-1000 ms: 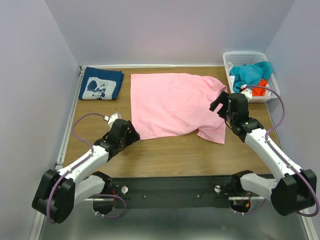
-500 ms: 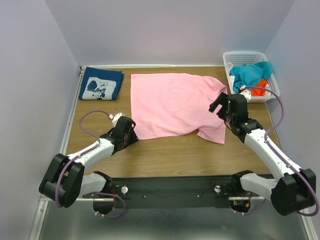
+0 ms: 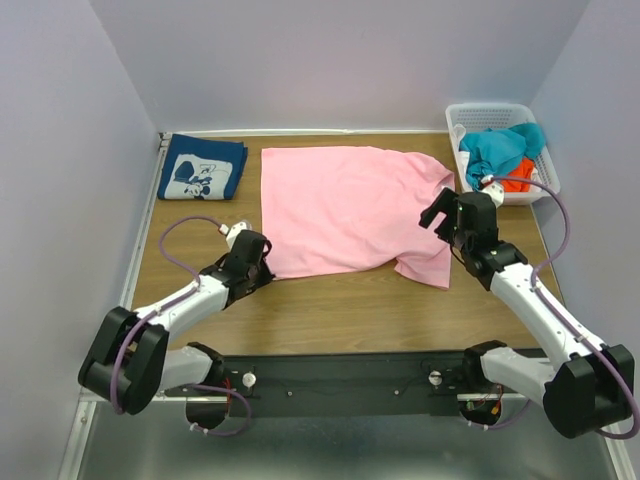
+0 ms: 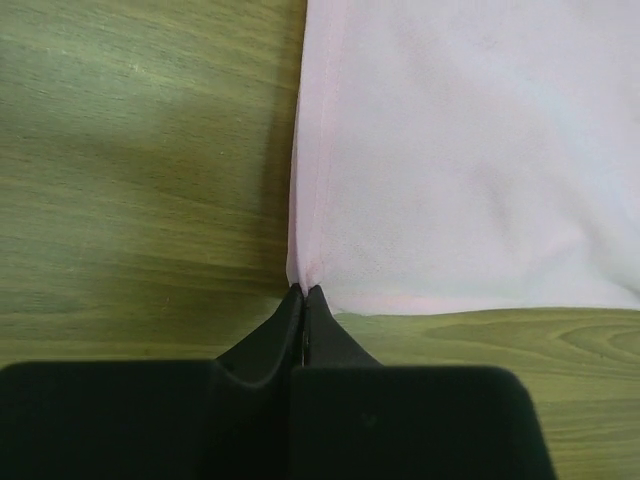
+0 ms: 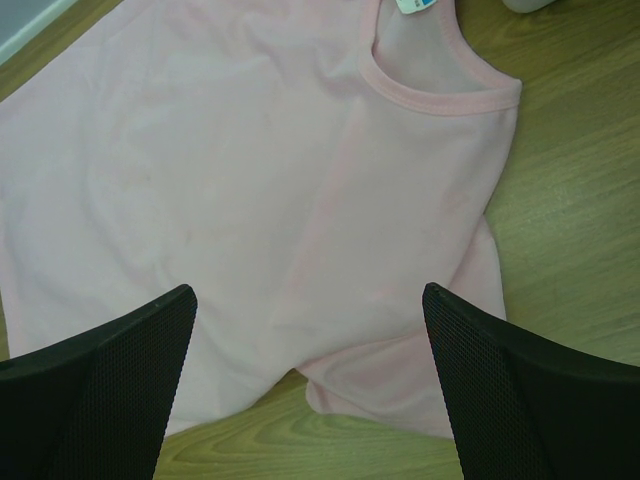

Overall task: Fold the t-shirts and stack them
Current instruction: Flatten the tshirt out

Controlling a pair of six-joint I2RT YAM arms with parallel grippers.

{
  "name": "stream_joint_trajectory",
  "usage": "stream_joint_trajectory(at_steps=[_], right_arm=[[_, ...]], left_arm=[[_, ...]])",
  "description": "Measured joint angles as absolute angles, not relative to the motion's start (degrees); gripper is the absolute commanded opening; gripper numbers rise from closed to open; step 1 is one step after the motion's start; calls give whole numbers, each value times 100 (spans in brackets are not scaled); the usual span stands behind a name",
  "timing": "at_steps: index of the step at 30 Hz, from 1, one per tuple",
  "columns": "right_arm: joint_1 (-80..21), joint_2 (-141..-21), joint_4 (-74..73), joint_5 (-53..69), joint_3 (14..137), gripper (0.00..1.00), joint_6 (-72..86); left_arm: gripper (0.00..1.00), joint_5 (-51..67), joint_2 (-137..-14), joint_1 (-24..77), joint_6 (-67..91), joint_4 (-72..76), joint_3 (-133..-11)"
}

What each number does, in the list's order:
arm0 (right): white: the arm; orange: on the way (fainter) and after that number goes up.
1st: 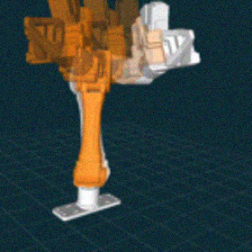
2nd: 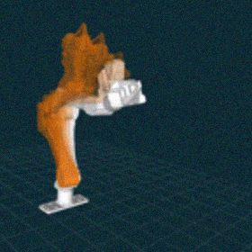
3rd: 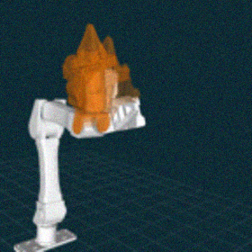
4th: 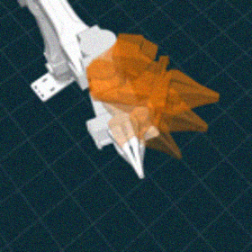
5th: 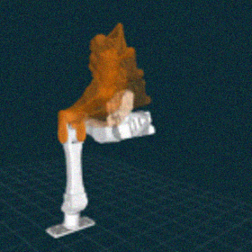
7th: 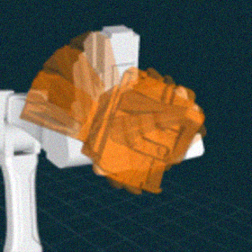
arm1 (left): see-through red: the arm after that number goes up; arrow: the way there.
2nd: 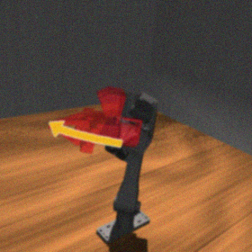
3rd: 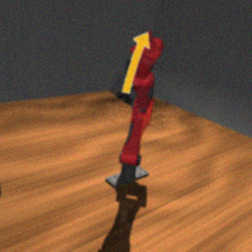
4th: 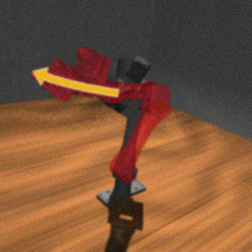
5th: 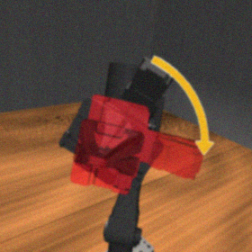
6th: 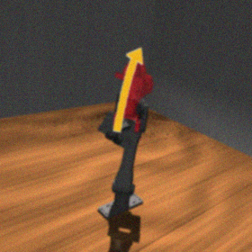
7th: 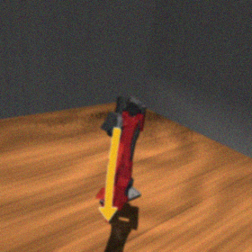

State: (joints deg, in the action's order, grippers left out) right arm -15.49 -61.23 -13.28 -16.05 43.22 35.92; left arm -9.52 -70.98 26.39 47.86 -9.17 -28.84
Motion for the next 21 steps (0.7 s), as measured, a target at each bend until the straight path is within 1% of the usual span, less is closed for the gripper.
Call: stream_joint_trajectory(at_steps=[8, 17, 20, 21], right_arm=[[-1549, -5806, -1350, -1533, 3726, 100, 3645], [-1549, -5876, -2062, -1389, 3282, 100, 3758], [-1549, -5990, -2311, -1540, 3251, 96, 3837], [-1549, -6010, -2349, -1581, 3242, 92, 3865]], left_arm=[[0, -1041, -6281, 2639, 4742, -727, -2836], [0, -1153, -5841, 2639, 4609, -550, -2759], [0, -1157, -5789, 2639, 4600, -532, -2700], [0, -1162, -5778, 2639, 4598, -526, -2683]])
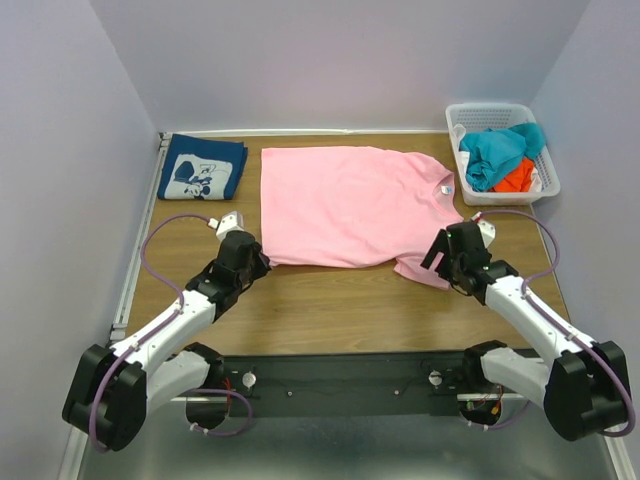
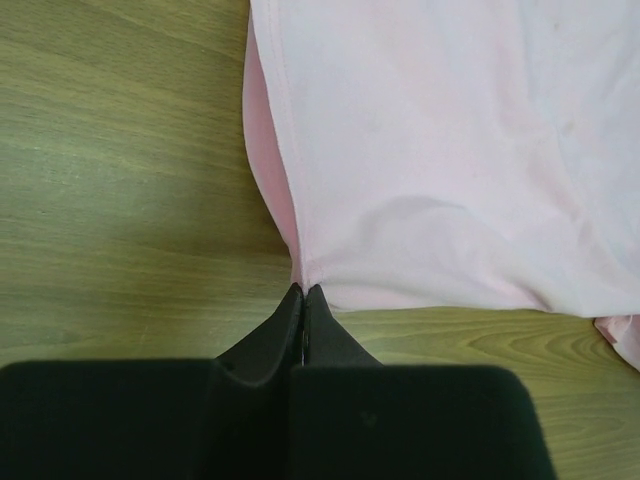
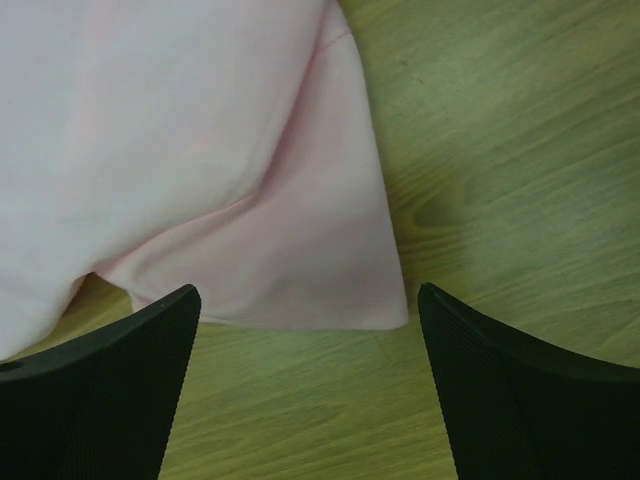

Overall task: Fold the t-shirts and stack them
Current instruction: Flatten the tshirt out

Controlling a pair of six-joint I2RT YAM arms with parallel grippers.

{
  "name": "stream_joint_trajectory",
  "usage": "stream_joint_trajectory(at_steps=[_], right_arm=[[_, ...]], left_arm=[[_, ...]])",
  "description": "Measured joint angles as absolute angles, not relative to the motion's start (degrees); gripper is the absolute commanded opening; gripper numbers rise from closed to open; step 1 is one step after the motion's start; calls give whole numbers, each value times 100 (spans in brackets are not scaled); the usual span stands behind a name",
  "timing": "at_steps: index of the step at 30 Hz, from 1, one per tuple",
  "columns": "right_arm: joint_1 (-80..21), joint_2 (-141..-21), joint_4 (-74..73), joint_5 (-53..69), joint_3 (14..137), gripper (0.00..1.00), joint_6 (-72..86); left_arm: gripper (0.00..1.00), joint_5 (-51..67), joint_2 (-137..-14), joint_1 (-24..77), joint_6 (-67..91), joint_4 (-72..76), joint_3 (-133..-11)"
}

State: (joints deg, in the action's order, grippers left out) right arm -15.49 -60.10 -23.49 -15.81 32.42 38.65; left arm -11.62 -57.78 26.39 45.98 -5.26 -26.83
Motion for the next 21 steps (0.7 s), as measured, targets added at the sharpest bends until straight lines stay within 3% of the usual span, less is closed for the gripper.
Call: stream_joint_trajectory(at_steps=[2, 3, 7, 9, 12, 21], right_arm=[[-1549, -6064, -2381, -1675, 3201, 86, 3946], [-1549, -6121, -2410, -1741, 3162, 73, 3990], [-1549, -6366, -2543, -1949, 3107, 64, 4198], [-1549, -6442, -2565, -2005, 3107, 53, 4248], [-1549, -6514, -2582, -2034, 3107, 47, 4294], [-1549, -6768, -2554, -2025, 3057, 46, 4351]], left_arm=[[0, -1197, -5745, 2639, 4593, -528, -2644], [0, -1205, -5736, 2639, 4593, -530, -2633], [0, -1232, -5736, 2639, 4587, -528, -2633], [0, -1238, -5736, 2639, 4587, -530, -2633], [0, -1240, -5736, 2639, 4587, -530, -2633], [0, -1243, -5736, 2639, 4584, -530, -2633]])
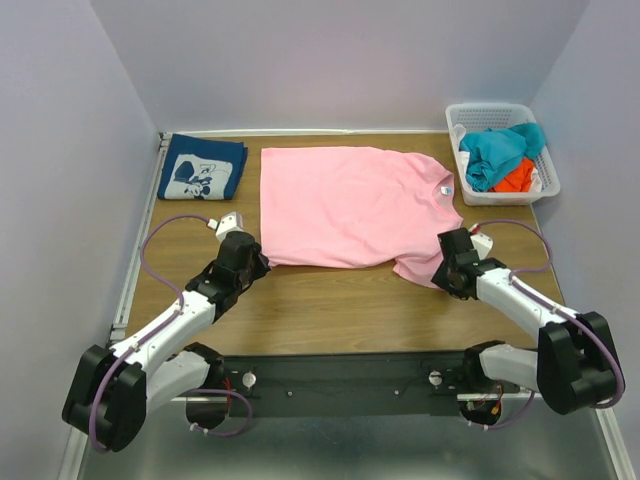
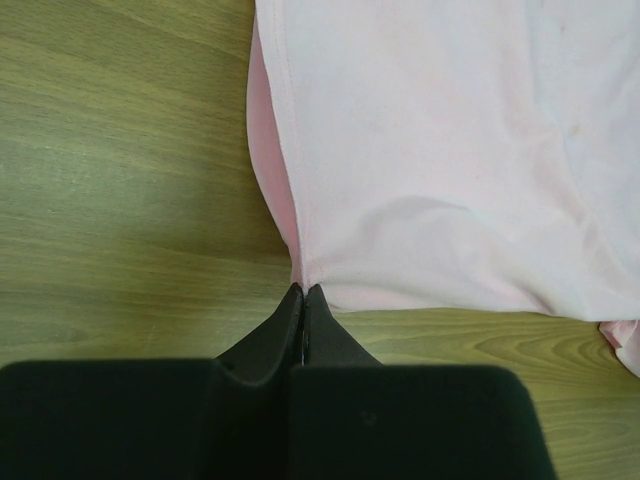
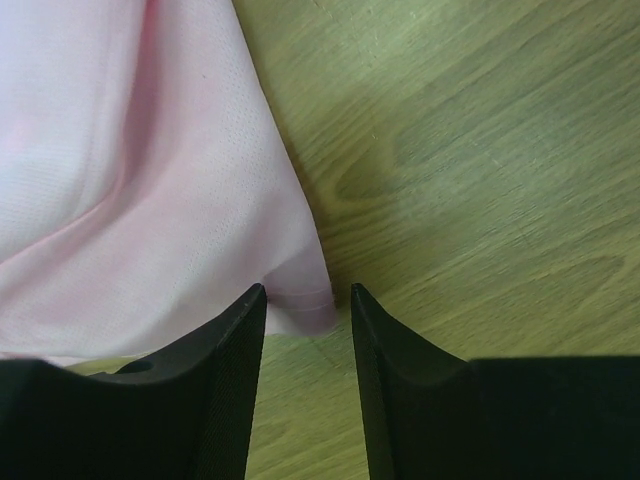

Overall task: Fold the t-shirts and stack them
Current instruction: Flatten the tshirt out

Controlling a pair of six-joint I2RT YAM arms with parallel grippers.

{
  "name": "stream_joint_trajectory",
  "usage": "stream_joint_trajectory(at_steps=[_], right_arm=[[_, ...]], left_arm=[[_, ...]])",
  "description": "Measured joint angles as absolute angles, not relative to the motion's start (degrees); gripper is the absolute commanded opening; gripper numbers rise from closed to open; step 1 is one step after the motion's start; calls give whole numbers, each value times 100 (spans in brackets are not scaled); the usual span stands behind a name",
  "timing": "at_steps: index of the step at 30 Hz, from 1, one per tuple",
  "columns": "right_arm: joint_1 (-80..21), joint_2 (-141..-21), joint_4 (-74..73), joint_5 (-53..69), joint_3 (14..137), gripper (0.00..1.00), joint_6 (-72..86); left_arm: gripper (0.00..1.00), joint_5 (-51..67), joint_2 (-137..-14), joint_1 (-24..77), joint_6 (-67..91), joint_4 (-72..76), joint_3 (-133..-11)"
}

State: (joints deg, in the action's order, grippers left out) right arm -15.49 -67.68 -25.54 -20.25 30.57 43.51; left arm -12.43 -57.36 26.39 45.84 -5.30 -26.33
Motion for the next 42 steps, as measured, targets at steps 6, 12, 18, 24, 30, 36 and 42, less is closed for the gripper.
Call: stream_joint_trajectory(at_steps=[6, 12, 18, 24, 30, 36, 42], right_arm=[[-1549, -6984, -2370, -2008, 3037, 25, 4348], [-1549, -7118, -2038, -1900, 3046, 1, 4366], [-1549, -6836, -2080, -1752, 3052, 1, 4327], [-1549, -5673, -2244, -1758, 3817, 1, 4189], [-1549, -5236, -2161, -1992, 5039, 1, 3940], [-1549, -5111, -2226, -2434, 6198, 1, 3535], [-1549, -5022, -2287, -2502, 7566, 1, 3028]], left_arm=[[0, -1260, -5736, 2639, 4584, -532, -2633], [0, -1306, -5736, 2639, 4584, -534, -2633], [0, -1310, -5736, 2639, 4589, -580, -2648], [0, -1374, -5634, 2639, 4633, -801, -3181], [0, -1660, -5406, 2639, 4630, -923, -4174], [0, -2095, -4945, 2639, 4563, -1146, -4980], [0, -2143, -4353, 2639, 4259, -1129, -5885]])
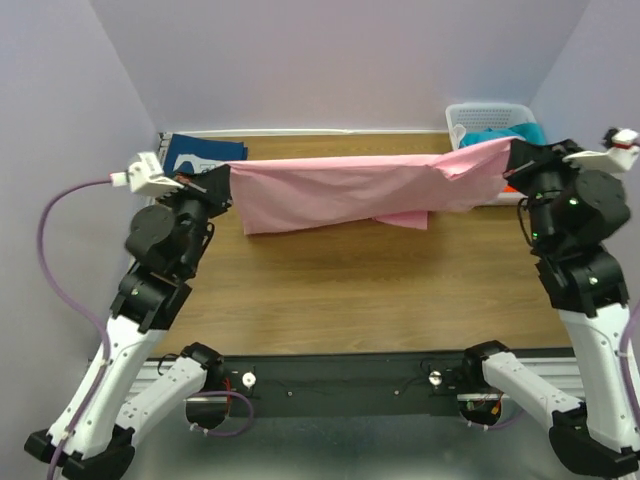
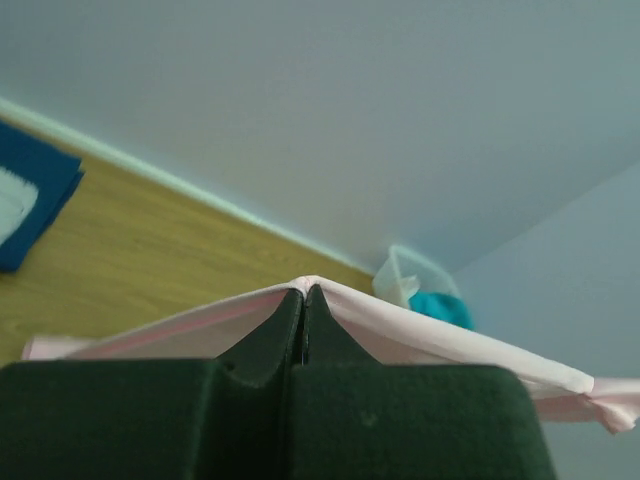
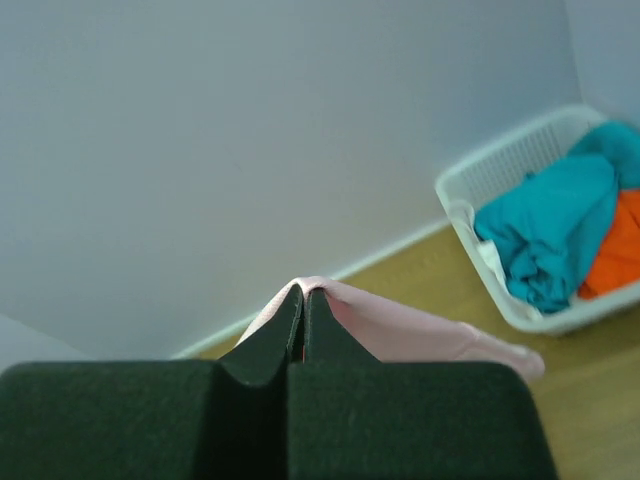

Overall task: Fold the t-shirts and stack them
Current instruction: Flatten the tshirt out

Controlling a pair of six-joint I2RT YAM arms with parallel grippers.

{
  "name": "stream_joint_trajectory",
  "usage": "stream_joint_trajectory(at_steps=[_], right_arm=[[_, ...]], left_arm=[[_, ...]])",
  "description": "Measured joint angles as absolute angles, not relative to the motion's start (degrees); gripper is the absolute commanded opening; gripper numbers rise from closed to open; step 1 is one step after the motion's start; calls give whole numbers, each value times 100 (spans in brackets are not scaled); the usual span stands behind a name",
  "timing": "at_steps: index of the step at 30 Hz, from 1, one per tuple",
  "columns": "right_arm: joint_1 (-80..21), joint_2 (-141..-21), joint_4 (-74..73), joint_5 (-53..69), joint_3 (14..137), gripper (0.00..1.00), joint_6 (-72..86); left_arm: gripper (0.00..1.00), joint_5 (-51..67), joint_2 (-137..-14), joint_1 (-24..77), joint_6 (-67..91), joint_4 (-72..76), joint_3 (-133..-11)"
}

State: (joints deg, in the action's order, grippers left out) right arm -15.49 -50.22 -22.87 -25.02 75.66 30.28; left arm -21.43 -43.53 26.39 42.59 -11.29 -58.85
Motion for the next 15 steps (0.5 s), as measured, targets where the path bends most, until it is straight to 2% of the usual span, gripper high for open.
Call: stream_joint_trajectory(at_steps=[15], right_arm=[[-1549, -4727, -2357, -1015, 10449, 1, 2235]], left_arm=[[0, -840, -3319, 2665, 3516, -416, -7968]])
